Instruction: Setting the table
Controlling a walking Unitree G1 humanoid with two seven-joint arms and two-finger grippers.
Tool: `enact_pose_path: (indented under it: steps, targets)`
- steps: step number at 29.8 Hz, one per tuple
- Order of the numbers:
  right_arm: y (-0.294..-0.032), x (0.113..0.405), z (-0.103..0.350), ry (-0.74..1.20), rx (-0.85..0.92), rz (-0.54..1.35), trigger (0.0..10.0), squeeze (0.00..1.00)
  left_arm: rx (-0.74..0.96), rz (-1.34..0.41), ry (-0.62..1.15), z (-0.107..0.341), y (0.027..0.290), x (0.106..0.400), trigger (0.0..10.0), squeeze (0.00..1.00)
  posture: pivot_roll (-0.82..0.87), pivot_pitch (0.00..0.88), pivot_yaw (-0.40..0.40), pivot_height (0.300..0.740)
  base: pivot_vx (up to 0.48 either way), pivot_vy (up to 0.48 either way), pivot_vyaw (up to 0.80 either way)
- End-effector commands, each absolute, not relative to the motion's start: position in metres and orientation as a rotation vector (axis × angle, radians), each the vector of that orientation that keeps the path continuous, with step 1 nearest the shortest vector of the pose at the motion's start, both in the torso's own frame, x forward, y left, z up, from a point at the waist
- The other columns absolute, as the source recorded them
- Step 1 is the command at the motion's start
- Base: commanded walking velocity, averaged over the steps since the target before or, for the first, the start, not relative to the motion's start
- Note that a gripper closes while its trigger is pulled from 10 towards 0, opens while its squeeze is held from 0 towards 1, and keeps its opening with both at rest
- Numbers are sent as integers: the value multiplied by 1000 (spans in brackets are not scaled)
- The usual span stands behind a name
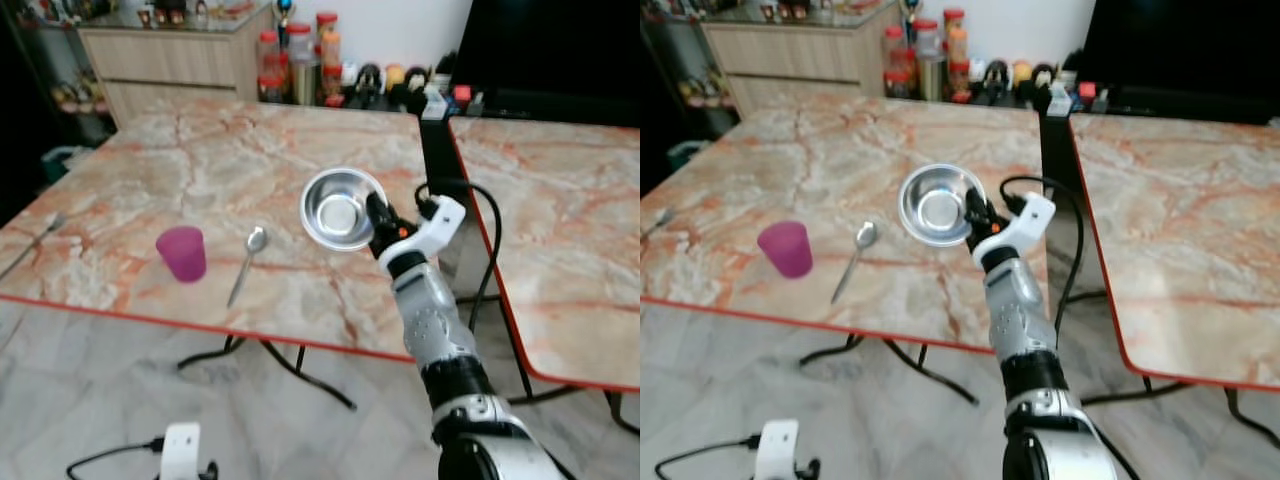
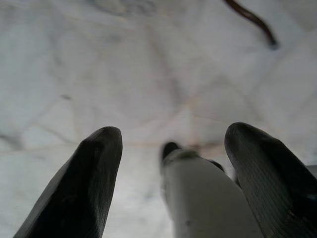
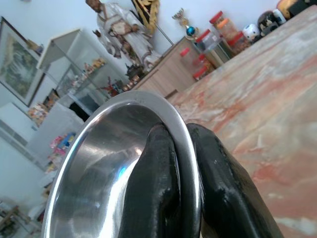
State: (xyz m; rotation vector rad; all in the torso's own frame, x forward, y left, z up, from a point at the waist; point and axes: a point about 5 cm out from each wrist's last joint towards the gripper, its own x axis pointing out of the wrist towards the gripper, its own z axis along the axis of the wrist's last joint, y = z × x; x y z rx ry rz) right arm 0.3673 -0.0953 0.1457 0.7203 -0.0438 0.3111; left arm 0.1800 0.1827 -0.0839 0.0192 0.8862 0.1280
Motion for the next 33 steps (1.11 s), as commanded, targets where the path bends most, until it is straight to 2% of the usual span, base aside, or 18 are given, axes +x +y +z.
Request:
enact_pose_path:
  steps: [1, 33]
  targets:
    - [-83, 366, 151, -60, 749, 332, 10000, 0, 31, 145, 903, -85, 190, 177, 10000, 0, -5, 0, -42, 740, 0, -285, 0]
    - [-91, 362, 144, -61, 733, 298, 10000, 0, 50, 111, 924, -88, 190, 170, 10000, 0, -18, 0, -26, 740, 0, -284, 0]
